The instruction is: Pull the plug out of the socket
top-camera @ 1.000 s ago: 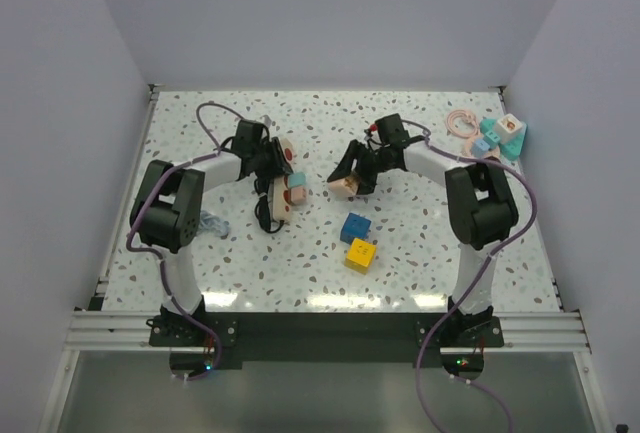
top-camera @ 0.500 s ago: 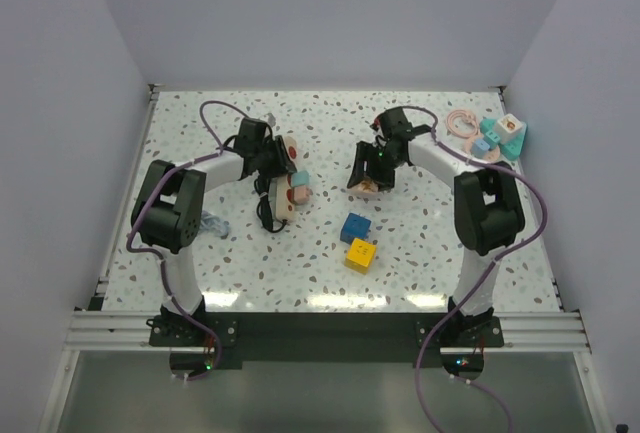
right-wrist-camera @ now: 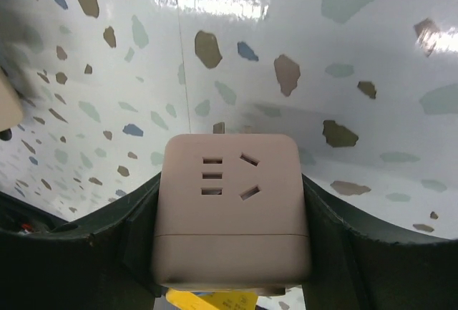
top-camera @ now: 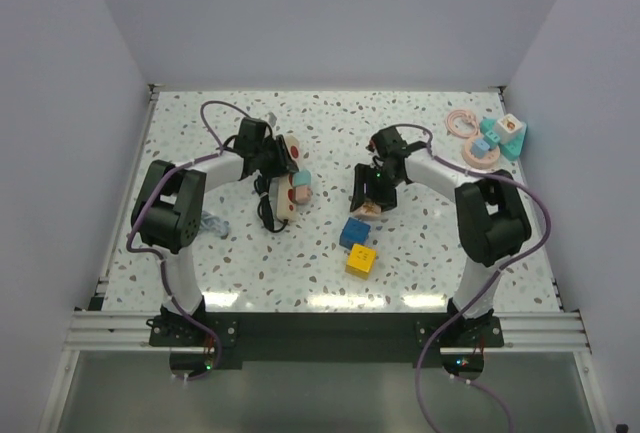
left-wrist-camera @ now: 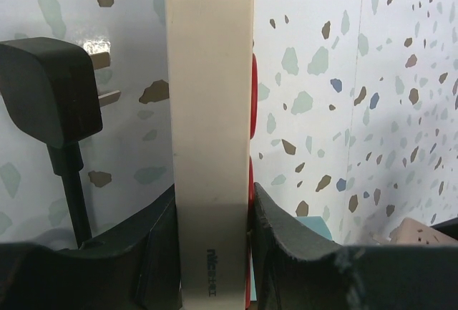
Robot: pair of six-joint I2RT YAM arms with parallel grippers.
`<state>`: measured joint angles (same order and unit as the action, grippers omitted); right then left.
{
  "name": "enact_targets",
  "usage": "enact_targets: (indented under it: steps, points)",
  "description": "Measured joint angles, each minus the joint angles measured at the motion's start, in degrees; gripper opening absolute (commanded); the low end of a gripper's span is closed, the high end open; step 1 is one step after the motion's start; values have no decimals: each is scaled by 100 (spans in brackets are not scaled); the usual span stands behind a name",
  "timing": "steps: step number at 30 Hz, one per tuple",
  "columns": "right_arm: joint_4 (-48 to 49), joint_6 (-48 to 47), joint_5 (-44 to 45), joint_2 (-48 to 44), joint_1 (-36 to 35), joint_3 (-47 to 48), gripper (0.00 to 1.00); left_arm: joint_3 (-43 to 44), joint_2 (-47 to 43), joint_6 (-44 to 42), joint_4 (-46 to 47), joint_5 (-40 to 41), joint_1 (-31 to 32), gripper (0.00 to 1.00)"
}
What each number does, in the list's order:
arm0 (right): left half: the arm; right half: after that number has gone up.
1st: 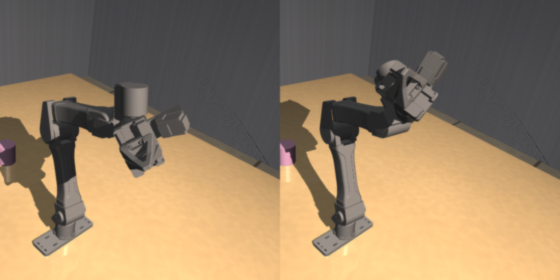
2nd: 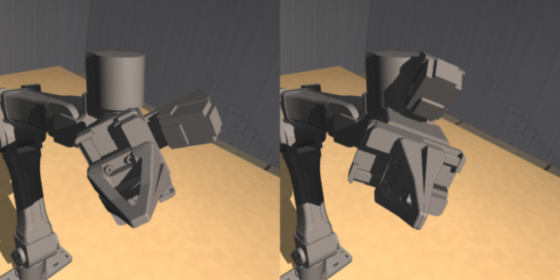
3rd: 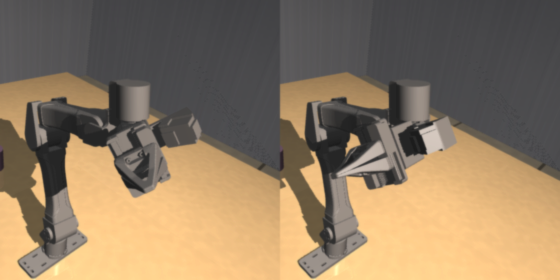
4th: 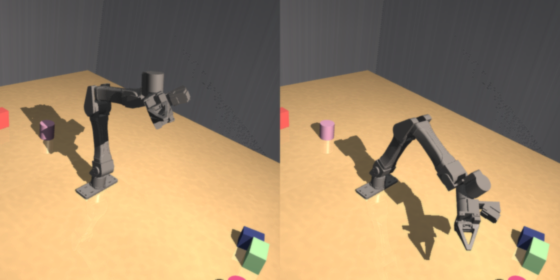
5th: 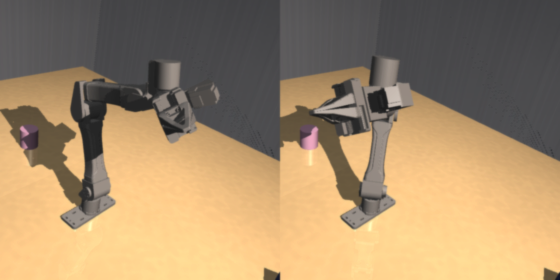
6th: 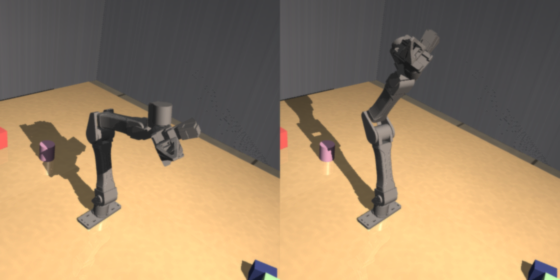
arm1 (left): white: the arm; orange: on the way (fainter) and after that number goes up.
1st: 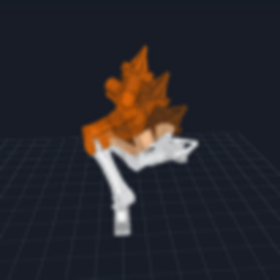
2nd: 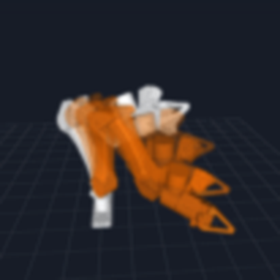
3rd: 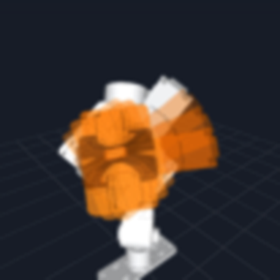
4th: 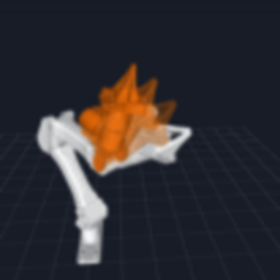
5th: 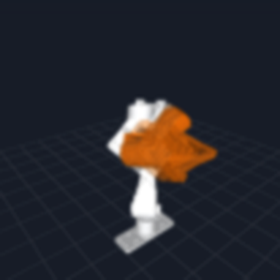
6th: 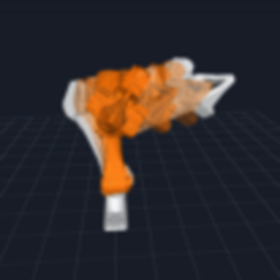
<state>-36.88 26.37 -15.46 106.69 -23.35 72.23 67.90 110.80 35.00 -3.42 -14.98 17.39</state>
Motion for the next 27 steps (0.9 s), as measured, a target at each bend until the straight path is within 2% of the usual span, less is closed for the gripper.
enact_targets:
  steps: [1, 2, 7, 11, 17, 27]
  points:
    - [-7, 17, 0, -74, -33, -61, 57, -2, 0, 7, 15, -9, 2, 0]
    - [-26, 37, -2, -155, -61, -114, 67, -9, 0, 13, 35, -20, 7, 0]
    - [-330, 136, 24, -793, -138, -151, 98, -26, 0, 37, 81, -46, 44, 0]
    - [-621, 136, 221, -1276, -140, 111, 99, -28, 0, 42, 127, -109, 74, 0]
    - [-616, 92, 358, -1316, -140, 426, 99, -28, 0, 48, 181, -155, 101, 0]
    - [337, -33, -557, -195, -398, 896, 91, -31, -24, 247, 350, -413, 195, 0]
